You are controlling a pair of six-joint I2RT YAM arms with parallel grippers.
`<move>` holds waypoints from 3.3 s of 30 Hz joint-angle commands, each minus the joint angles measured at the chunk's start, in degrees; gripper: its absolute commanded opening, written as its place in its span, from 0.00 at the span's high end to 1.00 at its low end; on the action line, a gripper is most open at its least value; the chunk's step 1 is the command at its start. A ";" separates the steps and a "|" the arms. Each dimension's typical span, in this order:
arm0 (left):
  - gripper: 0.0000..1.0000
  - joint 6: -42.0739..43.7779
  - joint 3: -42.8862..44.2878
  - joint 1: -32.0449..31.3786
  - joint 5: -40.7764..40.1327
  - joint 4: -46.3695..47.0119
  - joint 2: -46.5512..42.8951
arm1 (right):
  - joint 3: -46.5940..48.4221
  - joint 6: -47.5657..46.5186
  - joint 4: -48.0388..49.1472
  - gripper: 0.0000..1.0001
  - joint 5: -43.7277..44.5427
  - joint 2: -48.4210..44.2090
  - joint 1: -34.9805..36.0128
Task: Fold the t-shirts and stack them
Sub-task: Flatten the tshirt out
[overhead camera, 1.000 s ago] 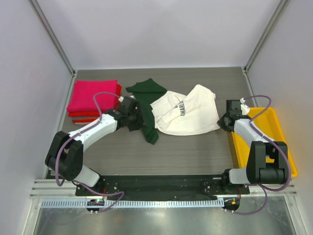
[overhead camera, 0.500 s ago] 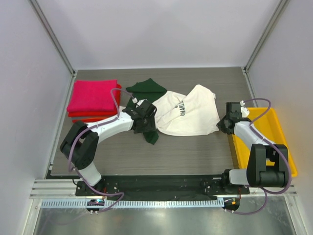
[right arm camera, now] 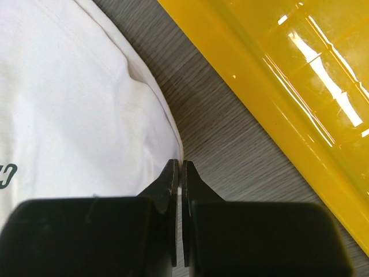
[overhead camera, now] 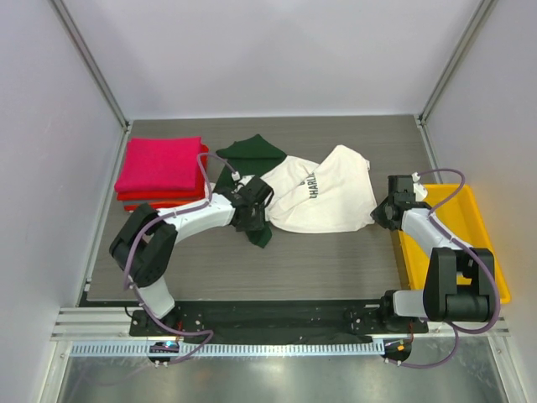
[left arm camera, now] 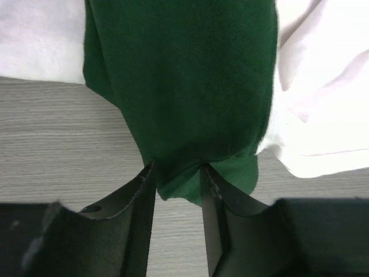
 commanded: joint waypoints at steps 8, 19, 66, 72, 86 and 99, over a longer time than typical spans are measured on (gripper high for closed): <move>1.00 2.34 4.16 -0.02 -13.79 -9.77 -5.82 | -0.48 0.93 1.38 0.99 -1.70 -3.19 -0.18; 1.00 6.91 24.89 -6.87 -15.42 -20.09 -1.47 | -0.84 1.19 1.82 0.99 0.49 -2.22 -0.18; 0.30 11.48 -4.10 4.03 17.05 21.25 -1.09 | -3.82 1.37 3.49 0.99 -2.75 -2.57 -0.18; 0.30 12.10 -4.97 4.03 12.03 20.61 -2.67 | -3.47 1.37 3.58 0.99 -2.40 -2.22 -0.18; 0.33 7.18 -9.46 4.03 18.96 36.61 -4.18 | -2.86 1.02 3.66 0.99 -2.76 -0.73 -0.18; 0.39 -2.92 -11.12 3.50 29.59 43.90 -7.59 | -3.30 0.93 4.02 0.99 -2.58 -0.11 -0.18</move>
